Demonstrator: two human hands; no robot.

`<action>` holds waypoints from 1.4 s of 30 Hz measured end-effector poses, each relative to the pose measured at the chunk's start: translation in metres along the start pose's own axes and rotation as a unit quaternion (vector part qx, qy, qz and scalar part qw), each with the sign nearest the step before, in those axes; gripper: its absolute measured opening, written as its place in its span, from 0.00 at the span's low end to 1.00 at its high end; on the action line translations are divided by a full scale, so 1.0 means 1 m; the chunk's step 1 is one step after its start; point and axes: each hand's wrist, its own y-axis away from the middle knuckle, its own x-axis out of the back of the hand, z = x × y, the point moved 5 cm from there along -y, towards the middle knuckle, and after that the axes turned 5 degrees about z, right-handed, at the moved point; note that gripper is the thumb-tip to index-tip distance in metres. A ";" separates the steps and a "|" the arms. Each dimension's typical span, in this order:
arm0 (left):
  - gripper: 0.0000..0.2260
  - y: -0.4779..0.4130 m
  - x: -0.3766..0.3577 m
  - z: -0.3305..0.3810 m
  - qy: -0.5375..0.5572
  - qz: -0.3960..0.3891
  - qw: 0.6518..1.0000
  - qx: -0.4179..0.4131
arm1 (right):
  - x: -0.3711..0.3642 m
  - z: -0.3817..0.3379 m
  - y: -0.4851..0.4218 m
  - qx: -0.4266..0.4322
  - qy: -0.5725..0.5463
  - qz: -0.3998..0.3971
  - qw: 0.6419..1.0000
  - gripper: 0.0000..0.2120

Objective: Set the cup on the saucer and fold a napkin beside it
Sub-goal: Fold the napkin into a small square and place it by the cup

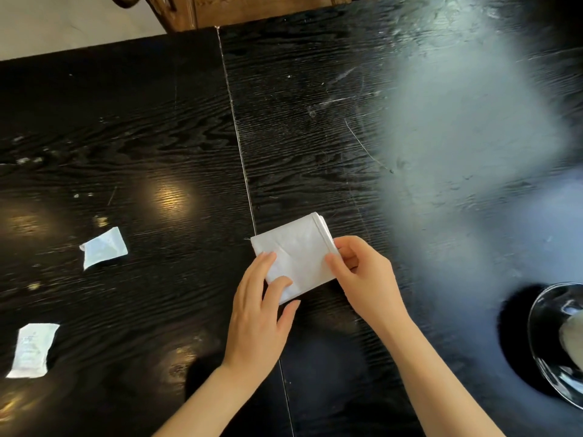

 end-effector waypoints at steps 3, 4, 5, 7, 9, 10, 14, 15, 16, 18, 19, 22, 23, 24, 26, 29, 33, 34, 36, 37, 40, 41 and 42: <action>0.20 0.000 -0.002 -0.002 0.017 0.010 1.000 0.009 | 0.000 0.003 0.002 0.025 0.043 0.031 0.998 0.06; 0.19 0.000 -0.003 -0.003 0.019 0.010 1.000 0.007 | -0.002 0.004 0.003 0.035 0.059 0.035 0.997 0.06; 0.18 0.000 -0.003 -0.005 0.020 0.009 1.000 0.005 | -0.004 0.006 0.005 0.045 0.081 0.038 0.995 0.06; 0.15 0.001 -0.003 -0.007 0.018 0.006 1.000 0.003 | -0.010 0.011 0.009 0.062 0.127 0.041 0.989 0.08; 0.11 0.000 -0.001 -0.007 0.017 0.018 1.000 0.011 | -0.010 0.011 0.010 0.081 0.135 0.051 0.986 0.12; 0.11 -0.003 0.000 -0.006 0.016 0.030 0.999 0.021 | -0.009 0.006 0.010 0.099 0.124 0.059 0.986 0.16; 0.17 -0.018 -0.007 -0.001 -0.031 0.056 0.998 0.027 | -0.016 -0.031 -0.007 0.263 0.164 0.052 0.949 0.24; 0.18 -0.019 -0.011 -0.002 -0.048 0.051 0.997 0.023 | -0.025 -0.034 -0.012 0.293 0.200 0.026 0.935 0.24; 0.20 -0.019 -0.013 -0.003 -0.062 0.046 0.997 0.023 | -0.034 -0.032 -0.018 0.314 0.241 0.001 0.918 0.24; 0.20 -0.016 -0.016 -0.007 -0.099 0.036 0.994 0.028 | -0.046 -0.017 -0.025 0.327 0.314 -0.030 0.891 0.25; 0.21 -0.015 -0.018 -0.008 -0.127 0.020 0.991 0.033 | -0.049 -0.008 -0.027 0.324 0.338 -0.037 0.883 0.26; 0.24 -0.013 -0.025 -0.013 -0.194 -0.048 0.979 0.031 | -0.051 0.002 -0.029 0.337 0.380 -0.028 0.861 0.29; 0.24 -0.013 -0.026 -0.014 -0.201 -0.062 0.977 0.031 | -0.051 0.001 -0.029 0.343 0.391 -0.028 0.854 0.30; 0.24 -0.013 -0.026 -0.016 -0.206 -0.071 0.975 0.033 | -0.051 -0.001 -0.030 0.345 0.399 -0.032 0.849 0.30; 0.25 -0.013 -0.025 -0.017 -0.216 -0.085 0.972 0.038 | -0.051 -0.002 -0.031 0.347 0.411 -0.044 0.842 0.31; 0.25 -0.013 -0.025 -0.019 -0.215 -0.105 0.970 0.048 | -0.049 -0.001 -0.032 0.344 0.423 -0.056 0.836 0.32; 0.26 -0.016 -0.024 -0.019 -0.203 -0.136 0.968 0.053 | -0.047 -0.001 -0.033 0.346 0.424 -0.069 0.834 0.32; 0.26 -0.017 -0.021 -0.018 -0.199 -0.144 0.968 0.049 | -0.046 0.000 -0.033 0.348 0.420 -0.073 0.835 0.32; 0.28 -0.020 -0.011 -0.017 -0.173 -0.152 0.973 0.030 | -0.041 0.001 -0.033 0.348 0.403 -0.087 0.842 0.32; 0.29 -0.026 -0.004 -0.018 -0.136 -0.157 0.978 0.027 | -0.037 0.001 -0.032 0.344 0.390 -0.092 0.849 0.32; 0.30 -0.054 0.014 -0.030 -0.008 -0.154 0.985 0.078 | -0.017 0.009 -0.022 0.276 0.311 -0.022 0.909 0.30; 0.28 -0.066 0.016 -0.033 0.016 -0.145 0.985 0.088 | -0.008 0.013 -0.014 0.239 0.277 0.032 0.930 0.29; 0.27 -0.078 0.015 -0.032 0.037 -0.144 0.986 0.081 | -0.001 0.016 -0.004 0.208 0.249 0.087 0.942 0.26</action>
